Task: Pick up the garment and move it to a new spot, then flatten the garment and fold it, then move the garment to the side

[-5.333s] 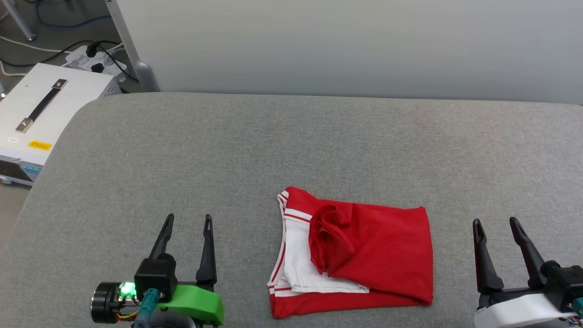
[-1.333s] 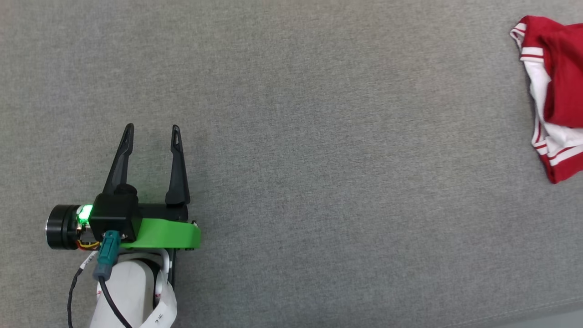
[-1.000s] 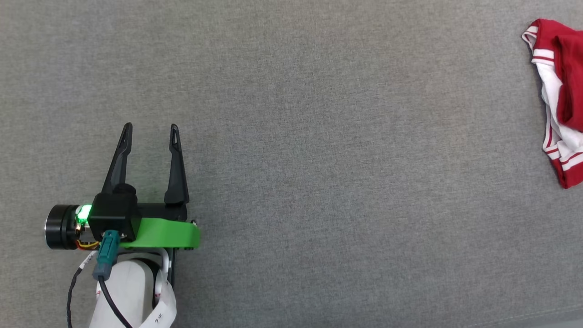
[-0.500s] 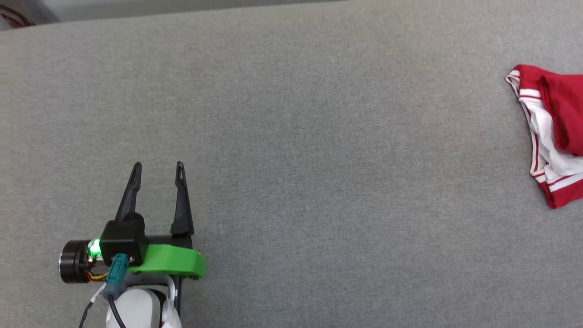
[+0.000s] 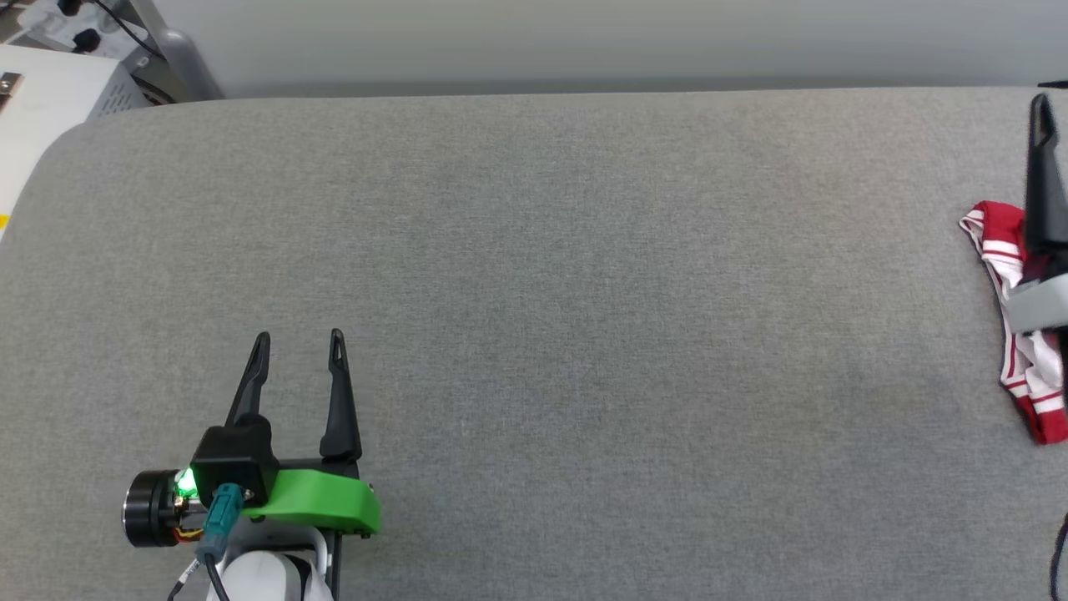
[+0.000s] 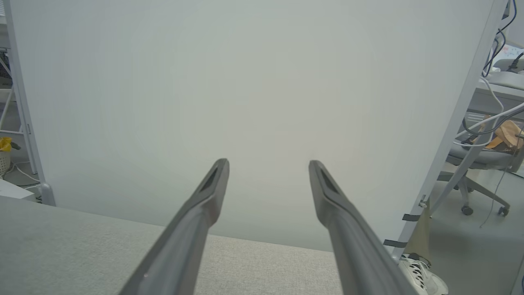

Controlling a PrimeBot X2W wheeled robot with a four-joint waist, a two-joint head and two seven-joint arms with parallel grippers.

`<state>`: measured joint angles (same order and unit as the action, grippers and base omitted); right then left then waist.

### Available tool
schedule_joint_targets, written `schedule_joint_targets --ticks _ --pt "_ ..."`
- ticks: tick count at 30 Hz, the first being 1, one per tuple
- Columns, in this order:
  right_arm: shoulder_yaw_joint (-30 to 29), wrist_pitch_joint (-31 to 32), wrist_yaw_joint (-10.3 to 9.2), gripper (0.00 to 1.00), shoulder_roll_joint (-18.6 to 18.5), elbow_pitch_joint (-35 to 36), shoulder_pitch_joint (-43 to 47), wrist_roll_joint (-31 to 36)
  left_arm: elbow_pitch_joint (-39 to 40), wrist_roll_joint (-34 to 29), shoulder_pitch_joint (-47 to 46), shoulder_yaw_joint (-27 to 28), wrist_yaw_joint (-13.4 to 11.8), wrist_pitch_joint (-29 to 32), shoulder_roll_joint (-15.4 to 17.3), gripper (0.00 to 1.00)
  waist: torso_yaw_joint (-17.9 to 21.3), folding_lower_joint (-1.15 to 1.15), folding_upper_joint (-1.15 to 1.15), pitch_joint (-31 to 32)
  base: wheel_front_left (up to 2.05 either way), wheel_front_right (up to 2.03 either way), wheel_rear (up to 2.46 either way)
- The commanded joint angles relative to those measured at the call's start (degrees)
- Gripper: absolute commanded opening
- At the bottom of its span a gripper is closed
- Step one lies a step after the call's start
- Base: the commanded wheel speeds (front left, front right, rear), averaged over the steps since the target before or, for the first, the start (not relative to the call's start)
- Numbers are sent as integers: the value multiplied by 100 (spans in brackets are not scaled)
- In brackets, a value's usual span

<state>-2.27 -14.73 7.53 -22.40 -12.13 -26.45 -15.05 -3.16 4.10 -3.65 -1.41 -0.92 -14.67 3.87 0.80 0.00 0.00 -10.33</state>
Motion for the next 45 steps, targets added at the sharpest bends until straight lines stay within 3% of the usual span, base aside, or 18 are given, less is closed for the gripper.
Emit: schedule_joint_targets --ticks 1,7,16,27,40,41,45 --pt "-38 -26 -4 100 206 247 276 104 -23 35 47 5 36 -33 -21 100 -176 0 0 192 0 0 0" --pt "221 -26 -4 100 875 751 1079 337 -113 53 107 12 64 -33 -44 100 -244 0 0 354 0 0 0" --pt "340 -27 -4 100 1396 632 1968 561 -232 103 209 -36 115 -33 -71 100 -297 0 0 594 0 0 0" --pt "149 -27 -4 100 1723 870 2925 712 -305 188 464 -122 202 -33 -90 100 -287 0 0 825 0 0 0" --pt "98 -27 -4 100 1799 910 3057 750 -357 179 489 -148 192 -33 -96 100 -269 0 0 828 0 0 0" --pt "110 3 0 0 1792 886 2992 682 -353 155 427 -156 175 6 -65 0 -268 0 0 828 0 0 0" --pt "112 20 0 0 1794 888 2989 690 -346 149 426 -156 174 27 -65 0 -265 0 0 831 0 0 0"
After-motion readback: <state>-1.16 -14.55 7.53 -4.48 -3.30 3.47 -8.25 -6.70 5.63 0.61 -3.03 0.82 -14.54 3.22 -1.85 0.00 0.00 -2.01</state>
